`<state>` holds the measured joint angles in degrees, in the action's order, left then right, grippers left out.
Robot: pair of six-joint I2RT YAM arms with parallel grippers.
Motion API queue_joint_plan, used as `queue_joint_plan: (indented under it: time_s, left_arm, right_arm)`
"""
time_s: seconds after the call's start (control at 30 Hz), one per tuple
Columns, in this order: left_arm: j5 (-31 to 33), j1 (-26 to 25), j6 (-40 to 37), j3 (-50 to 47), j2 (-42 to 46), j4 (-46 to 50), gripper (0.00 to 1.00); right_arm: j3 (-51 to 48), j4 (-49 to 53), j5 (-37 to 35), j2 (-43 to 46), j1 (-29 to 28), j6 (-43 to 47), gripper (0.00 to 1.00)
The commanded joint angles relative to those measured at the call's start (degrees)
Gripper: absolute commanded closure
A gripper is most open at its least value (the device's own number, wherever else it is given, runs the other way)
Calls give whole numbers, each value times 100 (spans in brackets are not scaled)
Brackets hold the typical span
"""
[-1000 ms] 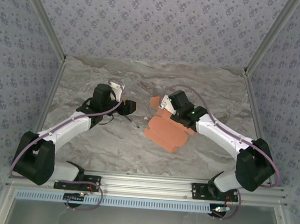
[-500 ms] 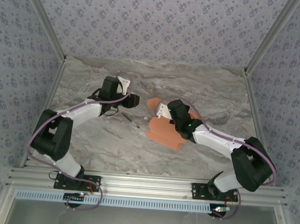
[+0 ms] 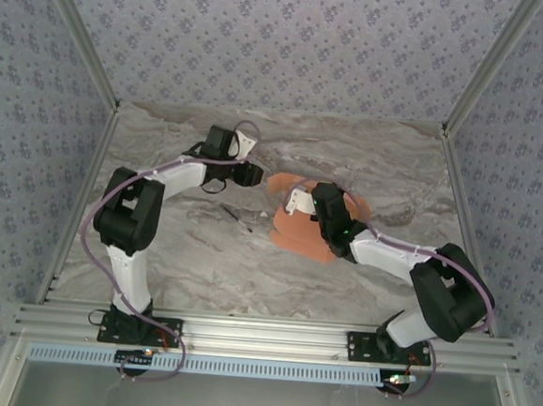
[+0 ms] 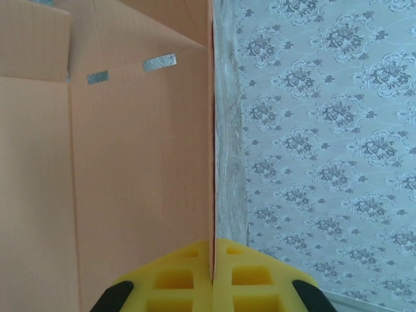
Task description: Fold the paper box
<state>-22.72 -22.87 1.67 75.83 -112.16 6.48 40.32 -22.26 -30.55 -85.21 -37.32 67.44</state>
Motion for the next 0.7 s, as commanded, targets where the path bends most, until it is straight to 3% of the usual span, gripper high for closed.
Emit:
queue_joint_plan:
  time_s: [0.0,0.67]
  left_arm:
    - [-387,37,-373,423,-339,450,52]
    - [-1834,-129,-961,1246,-1141,522,50]
  right_arm:
    - [-103,-425,147,-159,88,226,98]
    - [52,-352,497,-511,499,1,96]
